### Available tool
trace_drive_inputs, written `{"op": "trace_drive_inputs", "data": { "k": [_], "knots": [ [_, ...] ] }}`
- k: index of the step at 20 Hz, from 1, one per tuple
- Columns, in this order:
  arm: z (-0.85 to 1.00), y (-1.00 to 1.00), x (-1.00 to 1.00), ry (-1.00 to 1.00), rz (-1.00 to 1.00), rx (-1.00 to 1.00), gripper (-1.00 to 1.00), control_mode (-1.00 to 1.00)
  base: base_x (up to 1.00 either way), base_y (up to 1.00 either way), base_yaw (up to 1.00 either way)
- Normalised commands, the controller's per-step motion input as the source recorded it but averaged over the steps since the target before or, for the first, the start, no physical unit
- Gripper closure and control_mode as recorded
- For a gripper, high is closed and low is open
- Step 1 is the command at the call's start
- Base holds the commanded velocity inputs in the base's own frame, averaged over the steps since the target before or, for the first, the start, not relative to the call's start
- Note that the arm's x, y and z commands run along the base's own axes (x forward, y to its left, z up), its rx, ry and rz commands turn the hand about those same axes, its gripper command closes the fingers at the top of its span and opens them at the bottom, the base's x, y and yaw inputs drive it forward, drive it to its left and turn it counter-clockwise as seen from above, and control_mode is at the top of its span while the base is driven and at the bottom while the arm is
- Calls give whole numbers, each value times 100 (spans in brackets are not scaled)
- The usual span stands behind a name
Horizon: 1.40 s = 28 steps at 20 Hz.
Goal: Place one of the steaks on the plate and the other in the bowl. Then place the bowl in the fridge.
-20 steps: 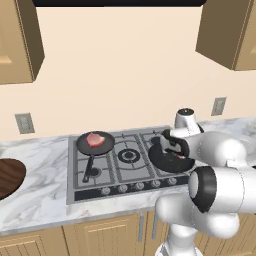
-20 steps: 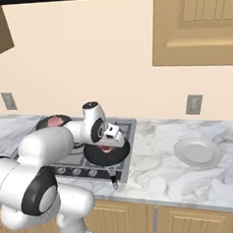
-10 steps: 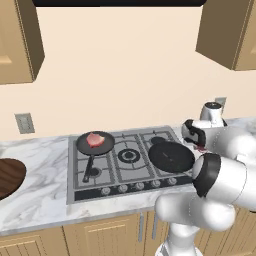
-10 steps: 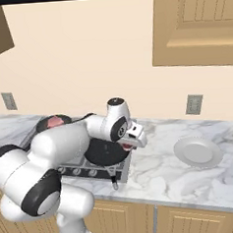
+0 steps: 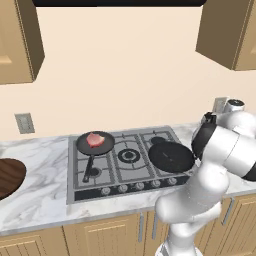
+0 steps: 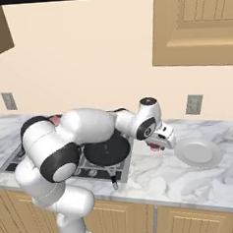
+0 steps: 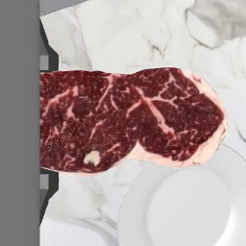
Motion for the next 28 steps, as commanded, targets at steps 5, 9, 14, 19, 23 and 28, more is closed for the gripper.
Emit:
{"op": "trace_drive_inputs", "data": {
  "k": [5, 9, 14, 19, 23, 28],
  "knots": [
    [-10, -100, 38, 4, -10, 0, 100, -100, 0, 0, 0],
    [0, -100, 26, 0, -7, 2, 100, -100, 0, 0, 0],
    [-19, -87, 36, 1, -3, 0, 100, -100, 0, 0, 0],
    [-7, -70, 42, 6, 0, 1, 100, -100, 0, 0, 0],
    [-39, -14, -8, 17, 0, 13, 100, -100, 0, 0, 0],
    [-24, 3, -4, 5, 0, 7, 100, -100, 0, 0, 0]
  ]
}}
